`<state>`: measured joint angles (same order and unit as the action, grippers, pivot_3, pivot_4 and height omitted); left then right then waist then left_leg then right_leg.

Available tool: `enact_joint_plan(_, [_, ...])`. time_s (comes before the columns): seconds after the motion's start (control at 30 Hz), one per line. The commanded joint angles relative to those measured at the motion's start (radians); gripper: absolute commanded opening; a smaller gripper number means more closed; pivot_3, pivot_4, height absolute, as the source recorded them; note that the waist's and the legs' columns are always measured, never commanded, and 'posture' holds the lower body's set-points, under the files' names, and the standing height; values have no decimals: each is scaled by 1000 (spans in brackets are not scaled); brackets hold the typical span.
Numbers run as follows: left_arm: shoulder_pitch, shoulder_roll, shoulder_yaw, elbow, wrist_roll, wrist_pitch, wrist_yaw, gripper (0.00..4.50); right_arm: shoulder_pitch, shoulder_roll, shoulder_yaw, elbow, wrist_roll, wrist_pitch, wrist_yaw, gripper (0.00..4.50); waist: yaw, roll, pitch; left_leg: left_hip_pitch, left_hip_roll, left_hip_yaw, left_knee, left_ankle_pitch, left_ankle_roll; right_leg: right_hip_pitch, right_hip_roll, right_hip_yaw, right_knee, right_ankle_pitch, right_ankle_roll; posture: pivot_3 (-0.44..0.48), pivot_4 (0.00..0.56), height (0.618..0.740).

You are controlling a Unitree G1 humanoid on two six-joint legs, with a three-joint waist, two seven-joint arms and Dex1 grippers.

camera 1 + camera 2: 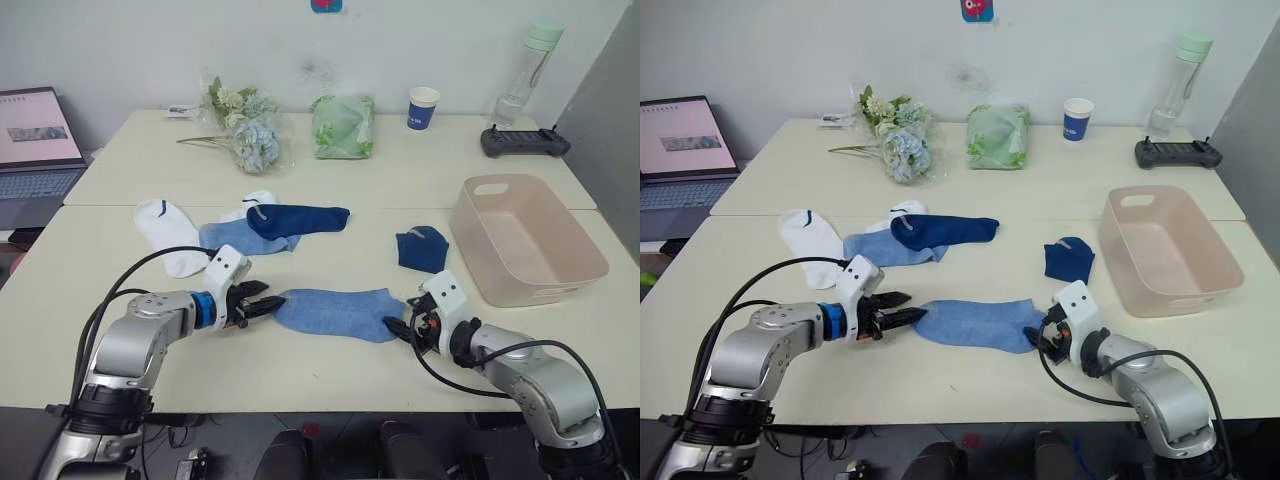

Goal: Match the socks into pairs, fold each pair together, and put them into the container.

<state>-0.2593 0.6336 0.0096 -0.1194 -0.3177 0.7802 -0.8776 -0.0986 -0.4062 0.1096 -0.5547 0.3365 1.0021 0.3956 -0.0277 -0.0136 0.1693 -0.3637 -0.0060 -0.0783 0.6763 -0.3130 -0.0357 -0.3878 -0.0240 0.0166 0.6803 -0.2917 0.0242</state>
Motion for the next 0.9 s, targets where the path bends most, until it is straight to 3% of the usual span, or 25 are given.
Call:
enact_joint_plan(0.03, [51,5,-49,-55,-45,33,-40,1348,-8,11,2,-14,24,-12,12,2104,0,0,0,0,0,0,0,0,0,0,0,0,0,0,0,0,150,740])
enact_joint_plan(0.17, [75,17,-63,-69,-46,13,-48,100,-9,9,9,-20,34,-8,31,621,1,0,0,0,0,0,0,0,0,0,0,0,0,0,0,0,150,740])
enact_joint_plan(0.23, [77,17,-56,-65,-48,2,-44,0,-8,-2,10,-32,47,1,49,63,1,0,0,0,0,0,0,0,0,0,0,0,0,0,0,0,150,740])
enact_joint_plan(0.5, [157,72,62,-103,-97,-54,-66,0,4,-40,-44,-119,155,89,88,63,-4,0,0,0,1,0,-1,0,0,-1,0,0,-1,0,0,0,150,740])
enact_joint_plan(0.6, [210,82,134,-144,-168,13,-50,0,28,-50,-67,-166,202,136,87,63,-4,0,0,0,1,0,-2,0,0,-1,0,0,-1,0,0,0,150,740])
enact_joint_plan(0.73, [317,125,131,-224,-190,18,-74,0,56,-57,-80,-196,242,172,78,63,-2,0,0,0,1,-1,-2,0,0,-1,0,-1,-1,0,0,0,150,740])
enact_joint_plan(0.9, [373,104,106,-257,-187,-10,-36,0,69,-65,-48,-186,237,167,62,63,-1,0,0,0,1,0,-2,0,0,-1,-1,0,-1,0,0,0,150,740])
